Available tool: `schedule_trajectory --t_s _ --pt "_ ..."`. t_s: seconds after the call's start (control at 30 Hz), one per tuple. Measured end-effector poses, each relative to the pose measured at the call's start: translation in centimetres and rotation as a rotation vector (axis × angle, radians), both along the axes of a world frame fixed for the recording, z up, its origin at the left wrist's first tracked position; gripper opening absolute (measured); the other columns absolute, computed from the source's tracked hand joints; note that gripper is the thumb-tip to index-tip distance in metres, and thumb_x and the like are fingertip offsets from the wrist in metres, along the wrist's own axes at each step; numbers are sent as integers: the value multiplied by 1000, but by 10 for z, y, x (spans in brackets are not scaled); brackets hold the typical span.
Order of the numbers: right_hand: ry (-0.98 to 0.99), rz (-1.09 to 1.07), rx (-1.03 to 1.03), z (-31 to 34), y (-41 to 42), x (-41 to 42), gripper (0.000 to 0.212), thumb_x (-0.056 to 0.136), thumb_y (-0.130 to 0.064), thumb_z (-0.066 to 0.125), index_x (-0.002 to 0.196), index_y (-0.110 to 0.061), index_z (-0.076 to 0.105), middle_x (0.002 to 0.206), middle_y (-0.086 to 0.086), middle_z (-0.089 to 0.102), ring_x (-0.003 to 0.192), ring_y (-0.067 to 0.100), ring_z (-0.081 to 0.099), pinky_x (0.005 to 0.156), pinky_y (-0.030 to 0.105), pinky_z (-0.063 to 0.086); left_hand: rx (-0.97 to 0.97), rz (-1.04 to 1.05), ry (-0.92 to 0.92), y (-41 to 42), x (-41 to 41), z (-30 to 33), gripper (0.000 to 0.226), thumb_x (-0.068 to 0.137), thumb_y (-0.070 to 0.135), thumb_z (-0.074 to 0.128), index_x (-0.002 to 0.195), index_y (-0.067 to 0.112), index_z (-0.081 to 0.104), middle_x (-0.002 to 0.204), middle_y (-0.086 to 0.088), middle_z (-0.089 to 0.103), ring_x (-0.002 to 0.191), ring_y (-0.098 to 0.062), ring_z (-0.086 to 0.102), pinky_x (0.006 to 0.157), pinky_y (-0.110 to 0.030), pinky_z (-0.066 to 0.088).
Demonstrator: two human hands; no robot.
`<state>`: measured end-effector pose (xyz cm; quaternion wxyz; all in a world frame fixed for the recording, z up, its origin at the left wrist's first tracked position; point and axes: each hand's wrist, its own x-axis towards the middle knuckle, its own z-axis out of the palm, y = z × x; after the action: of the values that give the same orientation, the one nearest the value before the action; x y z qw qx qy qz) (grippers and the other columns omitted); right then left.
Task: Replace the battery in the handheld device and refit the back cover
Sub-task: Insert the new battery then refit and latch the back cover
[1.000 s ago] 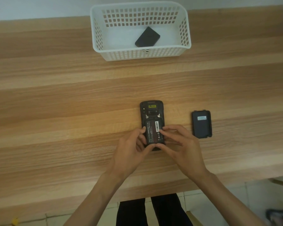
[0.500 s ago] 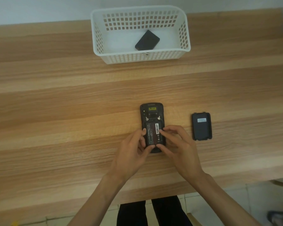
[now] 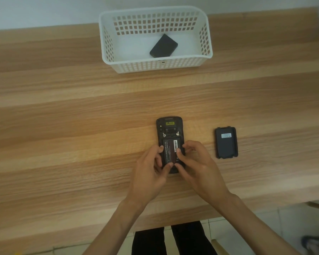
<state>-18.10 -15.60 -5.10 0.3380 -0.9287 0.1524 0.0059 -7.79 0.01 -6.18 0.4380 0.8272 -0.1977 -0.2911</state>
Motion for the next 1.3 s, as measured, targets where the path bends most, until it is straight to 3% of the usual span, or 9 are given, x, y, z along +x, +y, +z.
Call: schedule_trajectory --t_s 0.17,0.33,0.47,0.57,0.67,0.83,1.0,1.3 --pt "-1 -23 -29 4 6 -2 39 96 -25 65 133 -11 67 137 8 54 116 17 58 77 29 61 12 14 8 -2 5 0 34 89 23 79 100 33 49 66 9 56 59 -11 58 58 -26 50" --pt "2 -19 18 15 2 4 36 99 -23 59 130 -7 68 132 6 57 111 15 62 83 30 62 59 -28 55 -1 16 3 36 87 28 81 99 33 48 65 8 57 58 -14 61 59 -41 55" --pt "-30 -123 41 22 -16 9 31 99 -16 62 128 -7 70 115 2 67 95 10 66 81 27 59 86 -23 88 -3 20 4 41 84 27 83 94 38 45 64 7 59 57 -16 65 61 -47 58" --pt "-39 -246 -78 27 -41 7 28 97 -13 65 123 -8 72 108 4 70 87 10 64 73 25 57 90 -14 104 -3 19 4 42 85 29 83 94 41 45 65 8 59 58 -18 65 63 -50 59" --pt "38 -364 -222 31 -67 -3 31 97 -23 65 125 -11 70 114 4 69 99 18 66 73 37 59 102 -15 103 -4 20 5 40 85 30 83 98 38 47 66 9 59 61 -18 65 65 -47 59" --pt "302 -520 -260 29 -89 -14 64 89 -51 70 142 -20 53 133 9 56 121 29 58 78 41 55 98 -3 103 -5 18 9 40 86 28 83 97 39 46 68 7 59 63 -20 64 67 -47 59" --pt "389 -477 -307 24 -84 -17 83 79 -68 70 144 -22 46 133 13 48 116 33 57 70 45 59 101 6 119 -5 17 11 40 86 29 82 96 42 46 70 5 61 65 -21 65 70 -51 59" --pt "404 -512 -226 24 -75 -13 72 80 -43 75 144 -19 49 122 13 52 103 32 61 72 40 58 92 -14 164 -1 17 13 33 89 30 80 101 36 51 72 6 62 66 -19 66 71 -43 59"
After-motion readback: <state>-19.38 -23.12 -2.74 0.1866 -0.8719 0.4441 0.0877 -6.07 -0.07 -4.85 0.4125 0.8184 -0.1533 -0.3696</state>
